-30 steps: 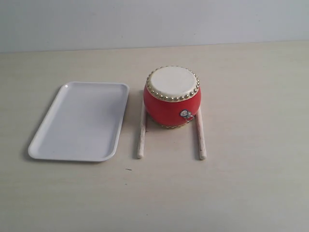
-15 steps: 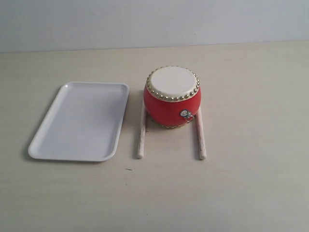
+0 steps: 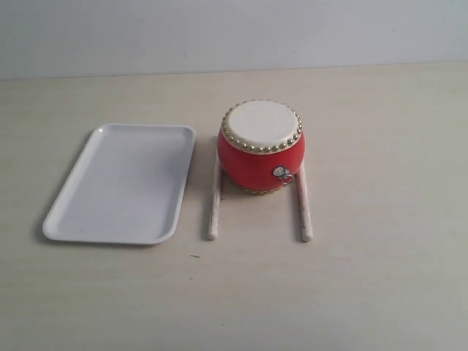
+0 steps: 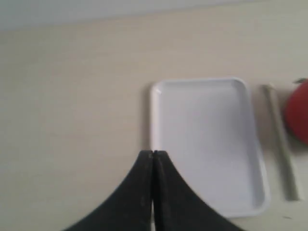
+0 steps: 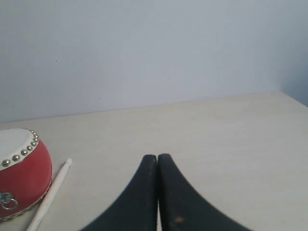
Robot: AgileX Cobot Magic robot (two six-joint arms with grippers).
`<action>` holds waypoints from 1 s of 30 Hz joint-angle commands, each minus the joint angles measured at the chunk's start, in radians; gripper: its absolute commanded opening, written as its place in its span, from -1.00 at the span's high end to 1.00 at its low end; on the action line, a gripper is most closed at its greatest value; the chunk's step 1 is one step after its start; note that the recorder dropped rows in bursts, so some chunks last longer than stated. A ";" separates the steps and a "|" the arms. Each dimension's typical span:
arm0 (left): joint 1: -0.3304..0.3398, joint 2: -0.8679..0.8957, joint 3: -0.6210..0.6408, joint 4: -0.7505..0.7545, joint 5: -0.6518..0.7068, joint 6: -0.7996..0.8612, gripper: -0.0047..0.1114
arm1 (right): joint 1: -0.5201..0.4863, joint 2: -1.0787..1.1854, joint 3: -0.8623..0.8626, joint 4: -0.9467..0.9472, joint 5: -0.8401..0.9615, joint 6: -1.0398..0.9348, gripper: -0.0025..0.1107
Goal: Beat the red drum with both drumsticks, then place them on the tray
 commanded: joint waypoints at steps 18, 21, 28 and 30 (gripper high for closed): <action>-0.610 0.447 -0.025 0.010 -0.158 -0.581 0.92 | 0.004 -0.006 0.004 -0.003 -0.003 -0.001 0.96; -0.647 0.500 -0.025 0.012 -0.155 -0.620 0.92 | 0.004 -0.006 0.004 -0.003 -0.003 -0.001 0.96; -0.705 0.597 -0.025 -0.003 -0.097 -0.632 0.92 | 0.004 -0.006 0.004 -0.003 -0.003 -0.001 0.96; -0.717 0.608 -0.025 -0.036 -0.124 -0.622 0.92 | 0.004 -0.006 0.004 -0.003 -0.003 -0.001 0.96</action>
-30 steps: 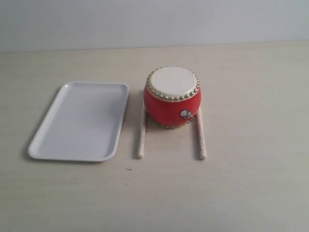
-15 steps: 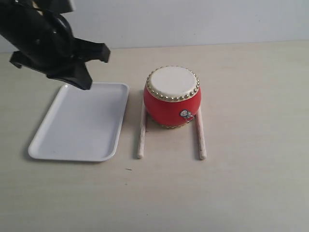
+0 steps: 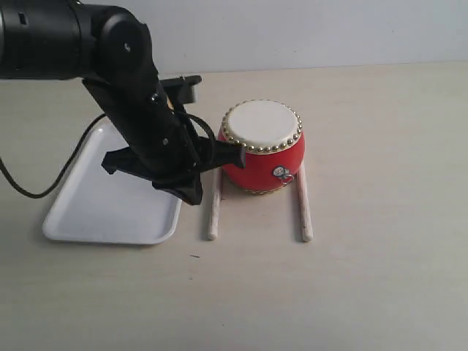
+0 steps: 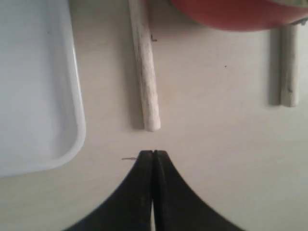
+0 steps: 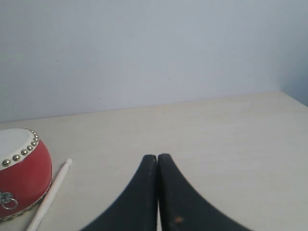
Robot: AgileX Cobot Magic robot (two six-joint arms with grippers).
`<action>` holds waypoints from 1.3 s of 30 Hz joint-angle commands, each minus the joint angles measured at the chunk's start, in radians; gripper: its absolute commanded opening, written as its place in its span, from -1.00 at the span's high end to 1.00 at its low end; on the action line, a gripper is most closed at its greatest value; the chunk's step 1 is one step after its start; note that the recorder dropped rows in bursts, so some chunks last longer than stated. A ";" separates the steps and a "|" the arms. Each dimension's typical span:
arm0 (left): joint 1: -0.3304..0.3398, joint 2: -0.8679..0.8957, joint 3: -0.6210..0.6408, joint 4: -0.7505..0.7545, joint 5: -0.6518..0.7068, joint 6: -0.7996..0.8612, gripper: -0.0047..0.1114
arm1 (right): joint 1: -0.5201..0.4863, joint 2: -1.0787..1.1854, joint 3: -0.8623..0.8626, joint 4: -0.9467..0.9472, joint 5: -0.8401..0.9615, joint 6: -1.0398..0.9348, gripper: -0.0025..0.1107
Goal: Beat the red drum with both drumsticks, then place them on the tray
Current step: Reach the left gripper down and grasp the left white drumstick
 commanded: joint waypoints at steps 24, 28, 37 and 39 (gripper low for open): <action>-0.029 0.211 -0.179 -0.012 0.027 -0.083 0.15 | 0.004 -0.006 0.004 -0.003 -0.003 -0.001 0.96; -0.029 0.213 -0.194 0.066 0.027 -0.129 0.15 | 0.004 -0.006 0.004 -0.003 -0.003 -0.001 0.96; -0.029 0.266 -0.194 0.082 0.051 -0.135 0.15 | 0.004 -0.006 0.004 -0.003 -0.003 -0.001 0.96; -0.029 0.274 -0.194 0.082 0.048 -0.135 0.15 | 0.004 -0.006 0.004 -0.003 -0.003 -0.001 0.96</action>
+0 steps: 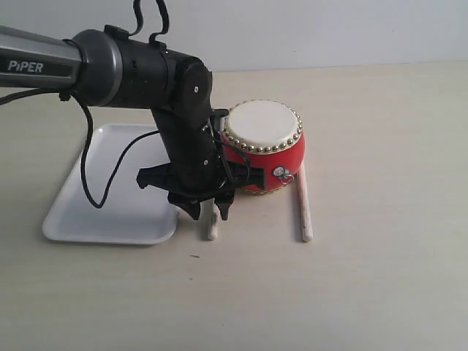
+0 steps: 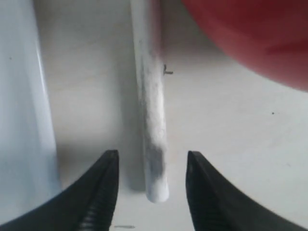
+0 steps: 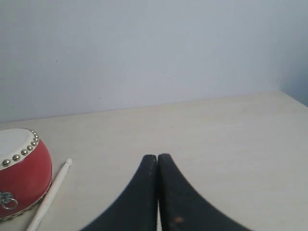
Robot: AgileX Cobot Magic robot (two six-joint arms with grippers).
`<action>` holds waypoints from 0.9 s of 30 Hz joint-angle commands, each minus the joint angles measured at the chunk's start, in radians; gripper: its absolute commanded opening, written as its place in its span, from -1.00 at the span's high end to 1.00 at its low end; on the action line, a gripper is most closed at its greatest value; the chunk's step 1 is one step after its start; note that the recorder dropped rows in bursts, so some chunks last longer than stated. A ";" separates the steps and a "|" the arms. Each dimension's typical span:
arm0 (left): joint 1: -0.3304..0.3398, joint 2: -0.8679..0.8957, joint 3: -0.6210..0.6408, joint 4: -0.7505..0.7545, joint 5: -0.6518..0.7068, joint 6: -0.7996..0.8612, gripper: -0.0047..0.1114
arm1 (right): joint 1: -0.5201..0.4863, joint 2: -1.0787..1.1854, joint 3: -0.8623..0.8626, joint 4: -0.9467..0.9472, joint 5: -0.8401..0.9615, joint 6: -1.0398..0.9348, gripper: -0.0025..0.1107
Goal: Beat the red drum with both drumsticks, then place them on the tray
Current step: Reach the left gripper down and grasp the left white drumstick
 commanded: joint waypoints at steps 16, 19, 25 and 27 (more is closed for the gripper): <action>-0.008 0.046 -0.006 0.005 -0.021 -0.028 0.15 | 0.004 -0.006 0.004 -0.003 -0.003 -0.001 0.96; -0.008 0.059 -0.006 0.000 -0.012 -0.028 0.15 | 0.004 -0.006 0.004 -0.003 -0.003 -0.001 0.96; -0.008 0.065 -0.006 0.004 -0.010 -0.028 0.15 | 0.004 -0.006 0.004 -0.003 -0.003 -0.001 0.96; -0.008 0.068 -0.006 0.002 -0.009 -0.028 0.17 | 0.004 -0.006 0.004 -0.003 -0.003 -0.001 0.96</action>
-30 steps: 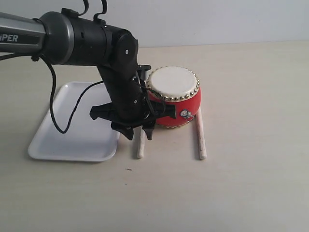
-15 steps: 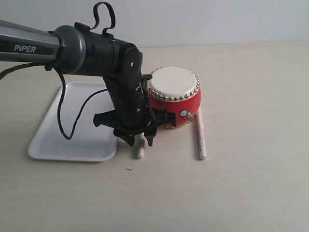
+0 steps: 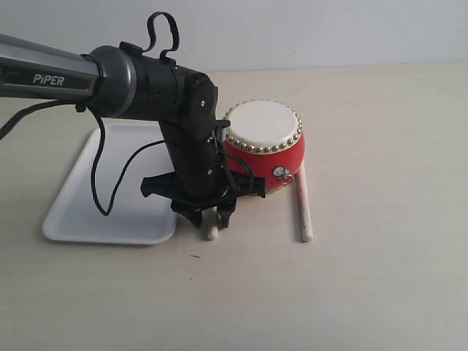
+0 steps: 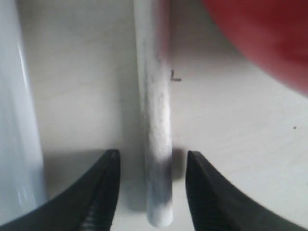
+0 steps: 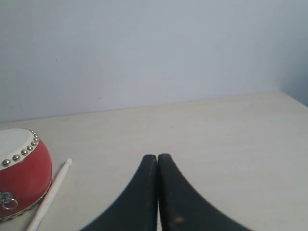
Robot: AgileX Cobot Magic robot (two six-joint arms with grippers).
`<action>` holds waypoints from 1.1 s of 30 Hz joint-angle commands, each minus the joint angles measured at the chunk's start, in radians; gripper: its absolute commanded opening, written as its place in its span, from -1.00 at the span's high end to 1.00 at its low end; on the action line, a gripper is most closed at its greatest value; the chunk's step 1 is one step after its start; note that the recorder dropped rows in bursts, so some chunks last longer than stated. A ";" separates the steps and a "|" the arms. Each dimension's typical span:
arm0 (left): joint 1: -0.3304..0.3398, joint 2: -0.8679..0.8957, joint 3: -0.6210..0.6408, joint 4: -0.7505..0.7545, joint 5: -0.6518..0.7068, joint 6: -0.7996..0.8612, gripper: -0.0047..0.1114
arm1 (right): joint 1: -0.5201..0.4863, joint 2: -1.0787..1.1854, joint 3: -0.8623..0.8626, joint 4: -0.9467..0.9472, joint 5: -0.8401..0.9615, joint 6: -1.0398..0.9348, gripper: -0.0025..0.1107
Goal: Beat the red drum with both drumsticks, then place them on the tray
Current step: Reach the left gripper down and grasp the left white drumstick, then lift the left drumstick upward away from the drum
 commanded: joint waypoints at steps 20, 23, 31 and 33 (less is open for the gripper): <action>-0.005 0.001 -0.024 0.004 0.032 -0.009 0.92 | 0.004 -0.006 0.004 -0.003 -0.003 -0.001 0.96; 0.002 -0.024 -0.052 0.019 0.064 -0.009 0.92 | 0.004 -0.006 0.004 -0.003 -0.003 -0.001 0.96; 0.044 -0.133 -0.070 0.128 0.188 -0.032 0.92 | 0.004 -0.006 0.004 -0.003 -0.003 -0.001 0.96; 0.054 -0.165 -0.070 0.132 0.195 -0.031 0.92 | 0.004 -0.006 0.004 -0.003 -0.003 -0.001 0.96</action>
